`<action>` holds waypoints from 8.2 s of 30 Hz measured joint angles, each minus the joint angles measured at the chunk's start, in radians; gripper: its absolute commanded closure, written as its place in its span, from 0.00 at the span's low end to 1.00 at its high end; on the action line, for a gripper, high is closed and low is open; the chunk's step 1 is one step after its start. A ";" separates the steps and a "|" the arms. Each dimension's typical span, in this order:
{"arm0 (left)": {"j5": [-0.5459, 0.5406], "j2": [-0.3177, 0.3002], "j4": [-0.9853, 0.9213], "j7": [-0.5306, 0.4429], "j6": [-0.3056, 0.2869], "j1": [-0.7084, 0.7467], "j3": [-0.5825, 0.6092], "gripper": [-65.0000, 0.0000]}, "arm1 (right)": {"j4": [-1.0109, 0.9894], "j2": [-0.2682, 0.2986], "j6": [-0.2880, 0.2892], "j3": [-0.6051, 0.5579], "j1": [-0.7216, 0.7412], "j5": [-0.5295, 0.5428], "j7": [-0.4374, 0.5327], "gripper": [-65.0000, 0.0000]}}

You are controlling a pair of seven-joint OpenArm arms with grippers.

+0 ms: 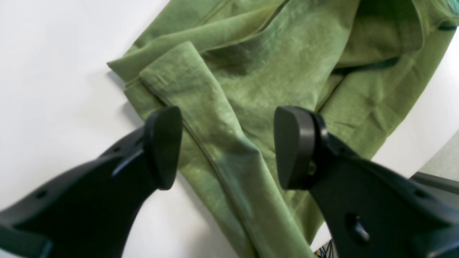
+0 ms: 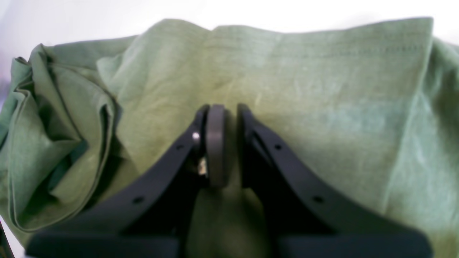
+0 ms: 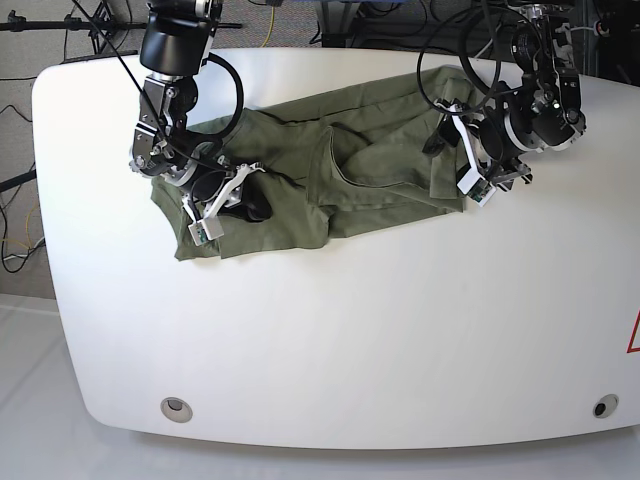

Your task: Fold the T-shirt properly

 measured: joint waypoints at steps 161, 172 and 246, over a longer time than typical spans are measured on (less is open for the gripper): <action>0.363 0.156 -0.023 -0.015 0.066 -0.086 0.104 0.41 | 0.001 0.003 -0.031 -0.157 0.006 -0.006 0.023 0.89; 0.364 0.164 -0.024 -0.015 0.066 -0.086 0.105 0.41 | 0.001 0.003 -0.031 -0.157 0.006 -0.006 0.023 0.89; 0.370 0.200 0.013 0.041 0.069 -0.102 0.500 1.00 | 0.001 0.003 -0.030 -0.157 0.006 -0.006 0.023 0.89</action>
